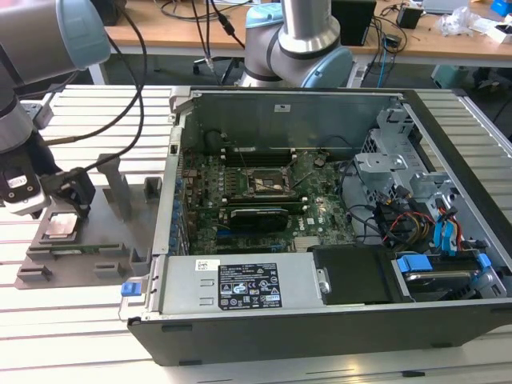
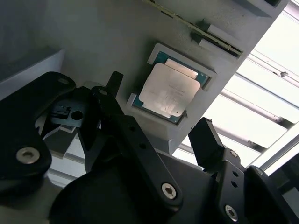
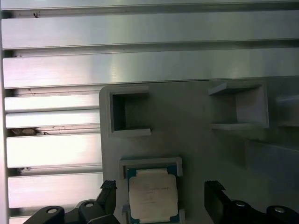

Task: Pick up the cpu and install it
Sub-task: 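Pick up the cpu and move it towards the insertion slot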

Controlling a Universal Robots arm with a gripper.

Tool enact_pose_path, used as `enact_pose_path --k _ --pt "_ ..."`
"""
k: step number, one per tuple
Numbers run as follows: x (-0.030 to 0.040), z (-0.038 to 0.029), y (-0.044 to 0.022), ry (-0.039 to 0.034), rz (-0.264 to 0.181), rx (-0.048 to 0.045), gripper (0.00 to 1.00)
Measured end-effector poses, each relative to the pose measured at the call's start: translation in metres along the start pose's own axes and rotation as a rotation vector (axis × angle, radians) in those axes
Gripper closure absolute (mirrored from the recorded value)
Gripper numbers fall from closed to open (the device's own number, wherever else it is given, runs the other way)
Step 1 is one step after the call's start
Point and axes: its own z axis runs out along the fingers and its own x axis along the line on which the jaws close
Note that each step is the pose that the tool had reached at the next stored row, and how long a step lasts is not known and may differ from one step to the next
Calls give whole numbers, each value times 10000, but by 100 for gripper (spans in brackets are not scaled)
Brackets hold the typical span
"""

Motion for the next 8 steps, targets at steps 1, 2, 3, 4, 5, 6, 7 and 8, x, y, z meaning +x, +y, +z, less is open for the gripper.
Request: enact_pose_path --k 1,2,3,4,5,6,7,8 --pt "0 8 0 0 0 0 16" --pt "1 15 0 0 1 -1 16" --pt "1 23 0 0 0 0 16" --pt "1 29 0 0 0 0 16" --pt "1 39 -1 0 0 0 16" --pt "1 46 -1 0 0 0 16" --pt "2 58 -1 1 0 0 16" --pt "2 65 -1 1 0 0 16"
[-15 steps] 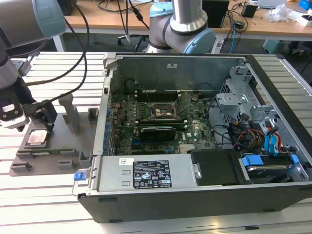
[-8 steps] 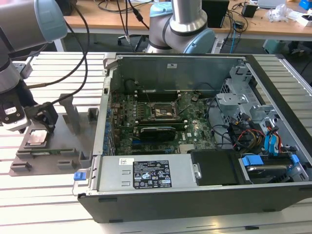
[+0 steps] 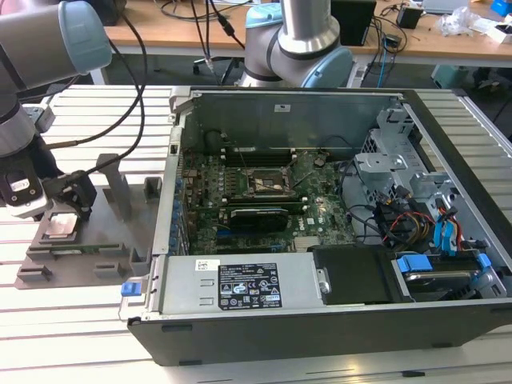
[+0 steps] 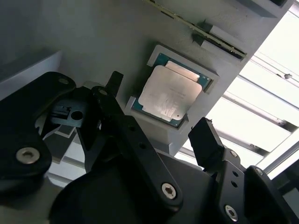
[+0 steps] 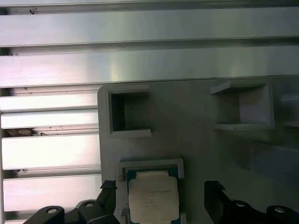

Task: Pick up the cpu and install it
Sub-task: 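Pick up the cpu and move it towards the insertion slot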

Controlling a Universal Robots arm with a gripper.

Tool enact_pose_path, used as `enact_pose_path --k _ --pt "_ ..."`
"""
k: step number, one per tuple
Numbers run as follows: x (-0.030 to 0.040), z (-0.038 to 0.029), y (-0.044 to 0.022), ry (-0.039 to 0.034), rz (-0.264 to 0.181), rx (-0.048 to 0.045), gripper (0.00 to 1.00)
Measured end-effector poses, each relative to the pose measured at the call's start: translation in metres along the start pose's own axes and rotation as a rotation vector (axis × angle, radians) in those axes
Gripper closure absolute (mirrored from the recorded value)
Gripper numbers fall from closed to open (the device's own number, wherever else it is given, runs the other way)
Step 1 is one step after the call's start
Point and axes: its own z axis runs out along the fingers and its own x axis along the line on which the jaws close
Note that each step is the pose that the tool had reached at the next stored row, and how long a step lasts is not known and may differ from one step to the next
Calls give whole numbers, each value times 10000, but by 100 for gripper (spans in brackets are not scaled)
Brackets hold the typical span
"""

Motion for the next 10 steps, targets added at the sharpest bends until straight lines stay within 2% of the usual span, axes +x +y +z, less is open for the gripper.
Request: enact_pose_path --k 10 --pt "2 63 -1 0 0 0 16"
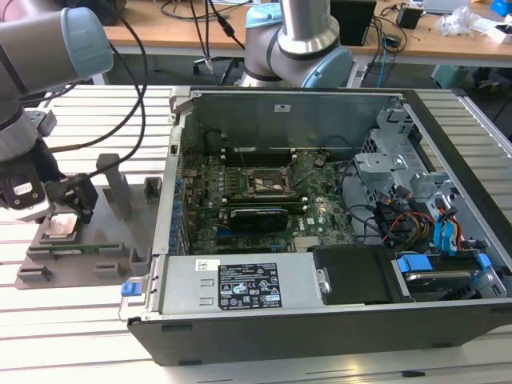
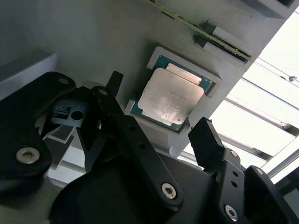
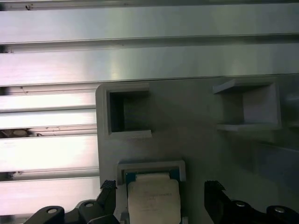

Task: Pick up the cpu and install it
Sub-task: 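Pick up the cpu and move it towards the insertion slot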

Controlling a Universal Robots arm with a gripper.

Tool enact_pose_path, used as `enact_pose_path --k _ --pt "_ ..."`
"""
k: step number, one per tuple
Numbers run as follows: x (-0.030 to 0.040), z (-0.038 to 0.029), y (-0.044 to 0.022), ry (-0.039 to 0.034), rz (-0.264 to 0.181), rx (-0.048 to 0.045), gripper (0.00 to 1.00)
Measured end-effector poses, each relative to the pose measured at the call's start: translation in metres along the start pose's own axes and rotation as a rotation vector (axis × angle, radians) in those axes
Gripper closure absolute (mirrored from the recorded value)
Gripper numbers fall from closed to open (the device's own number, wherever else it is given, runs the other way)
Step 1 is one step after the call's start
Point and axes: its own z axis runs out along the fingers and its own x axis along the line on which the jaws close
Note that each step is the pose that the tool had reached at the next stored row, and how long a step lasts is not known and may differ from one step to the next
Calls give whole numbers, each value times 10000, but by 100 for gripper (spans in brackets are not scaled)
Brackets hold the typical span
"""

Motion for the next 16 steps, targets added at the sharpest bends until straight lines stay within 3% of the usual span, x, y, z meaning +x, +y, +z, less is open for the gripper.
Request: enact_pose_path --k 14,16 --pt "3 91 -1 1 0 2 16" --pt "5 91 -39 -3 -4 2 16"
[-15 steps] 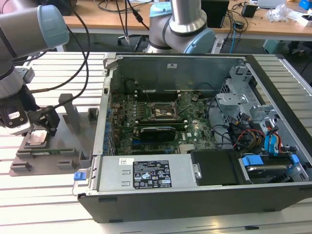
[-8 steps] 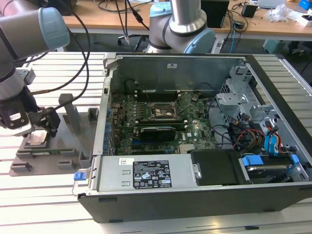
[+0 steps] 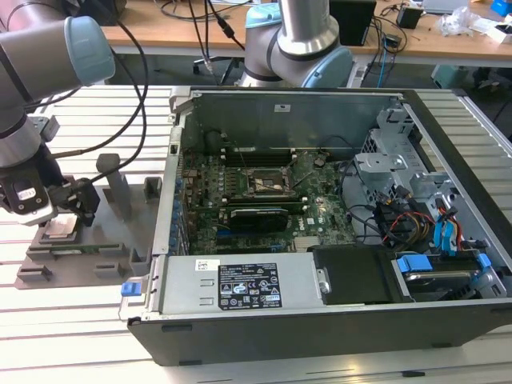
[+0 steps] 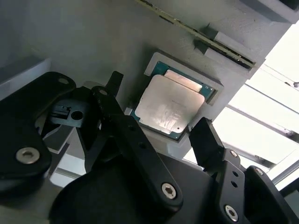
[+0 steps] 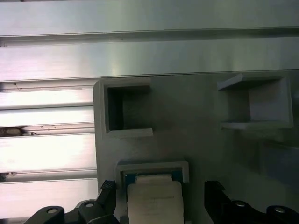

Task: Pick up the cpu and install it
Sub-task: 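Pick up the cpu and move it towards the insertion slot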

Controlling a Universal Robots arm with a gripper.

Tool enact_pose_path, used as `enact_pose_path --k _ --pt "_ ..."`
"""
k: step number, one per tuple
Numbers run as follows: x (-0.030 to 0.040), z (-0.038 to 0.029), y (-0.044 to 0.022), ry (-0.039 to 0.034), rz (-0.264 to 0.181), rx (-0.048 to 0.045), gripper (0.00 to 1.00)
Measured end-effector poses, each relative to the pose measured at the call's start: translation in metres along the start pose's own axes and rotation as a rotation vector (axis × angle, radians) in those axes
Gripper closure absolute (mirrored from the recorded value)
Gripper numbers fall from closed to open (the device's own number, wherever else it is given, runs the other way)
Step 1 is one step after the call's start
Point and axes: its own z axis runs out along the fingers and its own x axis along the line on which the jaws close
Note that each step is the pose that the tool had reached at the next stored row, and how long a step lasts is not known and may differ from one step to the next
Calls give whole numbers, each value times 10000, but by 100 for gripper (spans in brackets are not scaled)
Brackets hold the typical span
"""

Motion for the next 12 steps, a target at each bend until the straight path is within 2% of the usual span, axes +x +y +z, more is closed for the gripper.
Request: enact_pose_path --k 2,12 --pt "-3 -1 -70 0 0 -1 16" --pt "7 -2 -75 0 -8 -3 16"
